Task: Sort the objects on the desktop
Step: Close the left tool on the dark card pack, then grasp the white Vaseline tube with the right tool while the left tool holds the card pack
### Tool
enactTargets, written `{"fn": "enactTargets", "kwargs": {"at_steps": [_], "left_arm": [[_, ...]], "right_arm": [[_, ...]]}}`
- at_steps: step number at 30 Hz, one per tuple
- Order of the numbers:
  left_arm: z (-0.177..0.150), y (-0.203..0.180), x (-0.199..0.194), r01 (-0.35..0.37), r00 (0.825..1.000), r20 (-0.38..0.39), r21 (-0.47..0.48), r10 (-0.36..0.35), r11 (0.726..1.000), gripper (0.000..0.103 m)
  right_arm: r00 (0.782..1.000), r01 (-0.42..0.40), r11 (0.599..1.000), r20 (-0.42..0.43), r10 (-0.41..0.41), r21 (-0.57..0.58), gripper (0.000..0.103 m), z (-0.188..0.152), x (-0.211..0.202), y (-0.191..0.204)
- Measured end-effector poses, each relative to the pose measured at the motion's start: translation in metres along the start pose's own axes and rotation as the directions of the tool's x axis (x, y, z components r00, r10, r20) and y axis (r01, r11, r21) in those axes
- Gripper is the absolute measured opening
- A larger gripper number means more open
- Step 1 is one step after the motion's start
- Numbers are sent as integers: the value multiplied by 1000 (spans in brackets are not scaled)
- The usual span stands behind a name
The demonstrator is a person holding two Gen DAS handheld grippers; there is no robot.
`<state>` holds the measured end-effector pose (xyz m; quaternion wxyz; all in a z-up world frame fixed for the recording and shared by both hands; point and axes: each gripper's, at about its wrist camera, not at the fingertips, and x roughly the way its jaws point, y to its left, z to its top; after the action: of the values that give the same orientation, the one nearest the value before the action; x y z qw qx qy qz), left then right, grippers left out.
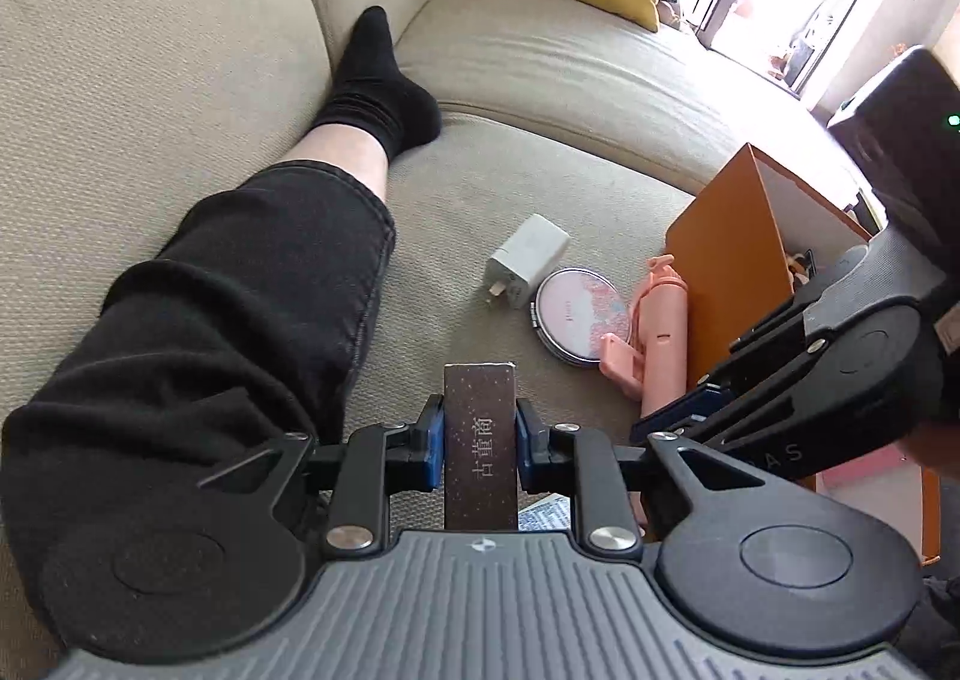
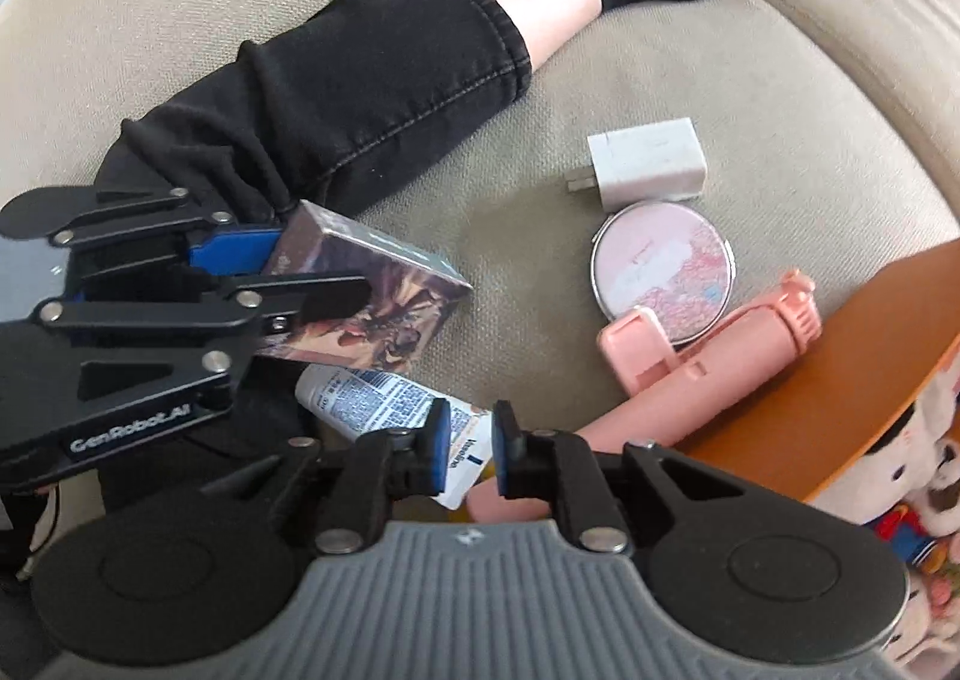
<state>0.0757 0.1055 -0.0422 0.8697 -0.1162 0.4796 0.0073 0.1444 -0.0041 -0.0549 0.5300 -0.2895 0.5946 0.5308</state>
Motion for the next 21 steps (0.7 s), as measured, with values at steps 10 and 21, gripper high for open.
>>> {"fn": "enactTargets", "kwargs": {"at_steps": [10, 21], "left_arm": [[-14, 7, -22, -5, 999, 36, 3, 5, 1000, 26], [-20, 17, -34, 10, 997, 70, -25, -8, 1000, 26]], "right_arm": [[994, -39, 992, -95, 51, 119, 39, -7, 14, 19], [962, 130, 884, -160, -222, -449, 52, -22, 48, 85]]}}
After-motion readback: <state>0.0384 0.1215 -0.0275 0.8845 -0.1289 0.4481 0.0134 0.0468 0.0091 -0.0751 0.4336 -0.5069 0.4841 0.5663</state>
